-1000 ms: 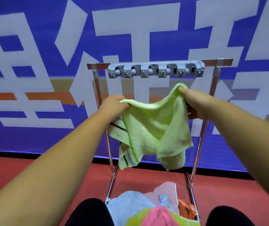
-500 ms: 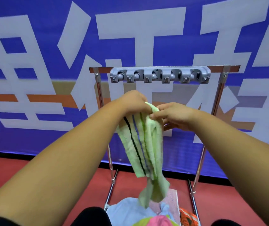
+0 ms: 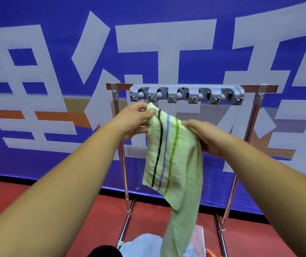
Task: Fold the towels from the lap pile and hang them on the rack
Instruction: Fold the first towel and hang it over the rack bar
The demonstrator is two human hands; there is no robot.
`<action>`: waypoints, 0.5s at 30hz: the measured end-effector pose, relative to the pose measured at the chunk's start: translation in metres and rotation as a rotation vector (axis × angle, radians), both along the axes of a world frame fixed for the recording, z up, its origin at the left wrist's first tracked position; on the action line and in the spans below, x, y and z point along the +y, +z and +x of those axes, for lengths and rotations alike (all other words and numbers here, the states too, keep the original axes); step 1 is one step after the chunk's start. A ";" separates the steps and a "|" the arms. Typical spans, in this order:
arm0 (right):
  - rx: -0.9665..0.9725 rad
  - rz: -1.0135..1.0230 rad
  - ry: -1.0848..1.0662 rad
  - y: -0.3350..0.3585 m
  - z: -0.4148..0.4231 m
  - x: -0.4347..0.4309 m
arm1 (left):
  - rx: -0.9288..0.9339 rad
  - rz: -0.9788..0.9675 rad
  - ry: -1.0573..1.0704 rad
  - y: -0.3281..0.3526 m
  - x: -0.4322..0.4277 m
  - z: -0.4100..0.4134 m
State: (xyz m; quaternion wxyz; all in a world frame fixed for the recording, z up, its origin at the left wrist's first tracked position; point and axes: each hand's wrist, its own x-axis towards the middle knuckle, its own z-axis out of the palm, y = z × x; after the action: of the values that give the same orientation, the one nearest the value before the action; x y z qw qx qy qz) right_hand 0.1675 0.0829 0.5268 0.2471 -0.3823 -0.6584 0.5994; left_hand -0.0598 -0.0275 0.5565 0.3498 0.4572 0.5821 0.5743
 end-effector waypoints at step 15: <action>0.233 -0.045 0.146 0.034 -0.015 -0.004 | 0.408 0.068 0.050 0.014 0.030 0.032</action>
State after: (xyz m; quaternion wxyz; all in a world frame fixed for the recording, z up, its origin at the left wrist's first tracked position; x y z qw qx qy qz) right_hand 0.1525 0.0784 0.5608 0.2692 -0.2668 -0.6377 0.6706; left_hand -0.0274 0.0023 0.5702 0.1944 0.5609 0.6323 0.4978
